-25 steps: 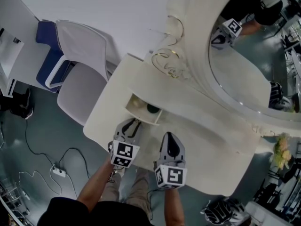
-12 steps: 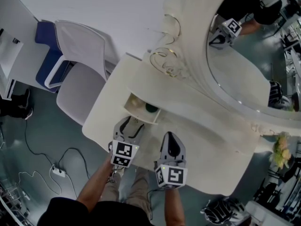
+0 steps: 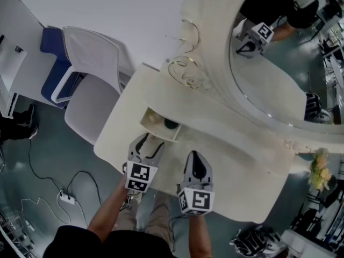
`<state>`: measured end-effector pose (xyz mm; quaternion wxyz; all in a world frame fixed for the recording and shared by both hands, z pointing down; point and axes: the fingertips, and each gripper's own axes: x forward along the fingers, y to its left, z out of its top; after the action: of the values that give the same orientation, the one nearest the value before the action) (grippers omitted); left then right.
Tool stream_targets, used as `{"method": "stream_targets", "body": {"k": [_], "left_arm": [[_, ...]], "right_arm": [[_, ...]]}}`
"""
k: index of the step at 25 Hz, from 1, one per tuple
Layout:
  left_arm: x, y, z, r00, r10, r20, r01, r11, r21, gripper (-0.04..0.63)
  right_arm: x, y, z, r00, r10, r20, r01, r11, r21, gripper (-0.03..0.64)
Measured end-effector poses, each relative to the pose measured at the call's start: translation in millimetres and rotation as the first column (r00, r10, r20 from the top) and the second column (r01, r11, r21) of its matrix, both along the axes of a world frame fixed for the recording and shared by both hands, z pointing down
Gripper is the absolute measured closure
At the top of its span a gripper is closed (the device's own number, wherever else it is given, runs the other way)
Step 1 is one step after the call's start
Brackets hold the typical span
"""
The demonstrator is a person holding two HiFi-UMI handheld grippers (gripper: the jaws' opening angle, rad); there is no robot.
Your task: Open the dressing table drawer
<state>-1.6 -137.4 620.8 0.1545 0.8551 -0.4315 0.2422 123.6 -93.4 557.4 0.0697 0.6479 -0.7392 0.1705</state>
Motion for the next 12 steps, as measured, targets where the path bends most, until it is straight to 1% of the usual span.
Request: {"method": "stream_targets", "body": {"k": [4, 12], "left_arm": [[1, -1, -16, 1.000, 0.001, -0.007, -0.001, 1.000, 0.030, 0.356], [16, 0, -65, 0.998, 0.044, -0.039, -0.039, 0.993, 0.108, 0.360]], "right_arm": [[6, 4, -3, 1.000, 0.008, -0.012, -0.008, 1.000, 0.005, 0.618], [20, 14, -28, 0.999, 0.049, -0.021, -0.049, 0.998, 0.037, 0.618]]}}
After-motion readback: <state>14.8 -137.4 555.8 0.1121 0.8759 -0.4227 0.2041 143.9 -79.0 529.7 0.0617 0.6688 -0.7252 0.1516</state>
